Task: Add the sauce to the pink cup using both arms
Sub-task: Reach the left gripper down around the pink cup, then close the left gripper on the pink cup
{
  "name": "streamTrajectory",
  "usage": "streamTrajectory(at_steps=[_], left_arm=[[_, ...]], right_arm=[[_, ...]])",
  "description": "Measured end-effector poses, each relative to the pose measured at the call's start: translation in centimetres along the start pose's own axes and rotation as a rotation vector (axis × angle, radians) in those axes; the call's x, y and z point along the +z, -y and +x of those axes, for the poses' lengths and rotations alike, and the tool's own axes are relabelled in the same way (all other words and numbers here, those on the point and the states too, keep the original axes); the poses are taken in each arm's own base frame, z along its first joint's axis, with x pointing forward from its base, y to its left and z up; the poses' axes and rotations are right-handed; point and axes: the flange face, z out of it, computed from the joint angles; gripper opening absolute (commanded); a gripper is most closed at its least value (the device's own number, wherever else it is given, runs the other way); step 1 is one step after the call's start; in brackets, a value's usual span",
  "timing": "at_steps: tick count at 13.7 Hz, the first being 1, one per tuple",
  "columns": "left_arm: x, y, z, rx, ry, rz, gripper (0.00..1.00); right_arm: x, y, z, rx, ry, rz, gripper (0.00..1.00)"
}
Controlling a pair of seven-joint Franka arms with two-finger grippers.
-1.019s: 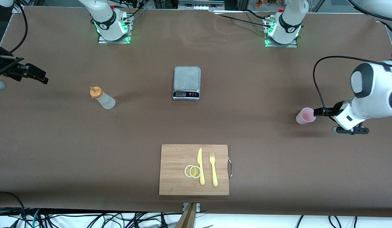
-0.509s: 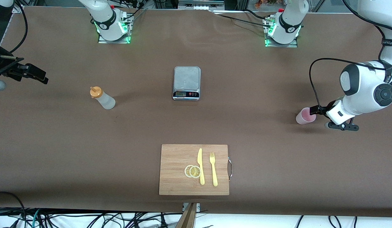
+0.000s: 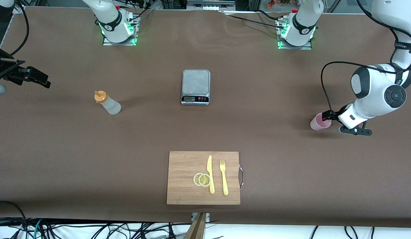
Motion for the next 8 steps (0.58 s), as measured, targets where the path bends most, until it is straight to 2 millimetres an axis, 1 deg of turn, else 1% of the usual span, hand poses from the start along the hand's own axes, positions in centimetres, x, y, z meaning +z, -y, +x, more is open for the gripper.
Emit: streamTrajectory(at_steps=[3,8], left_arm=[[1.0,0.0,-0.5,-0.003,-0.007,0.002,0.98],[2.0,0.6,-0.7,-0.012,-0.013,0.007,0.93]], right_arm=[[0.0,0.0,0.0,0.000,0.000,0.000,1.00],[0.0,0.0,0.0,0.000,0.000,0.000,1.00]])
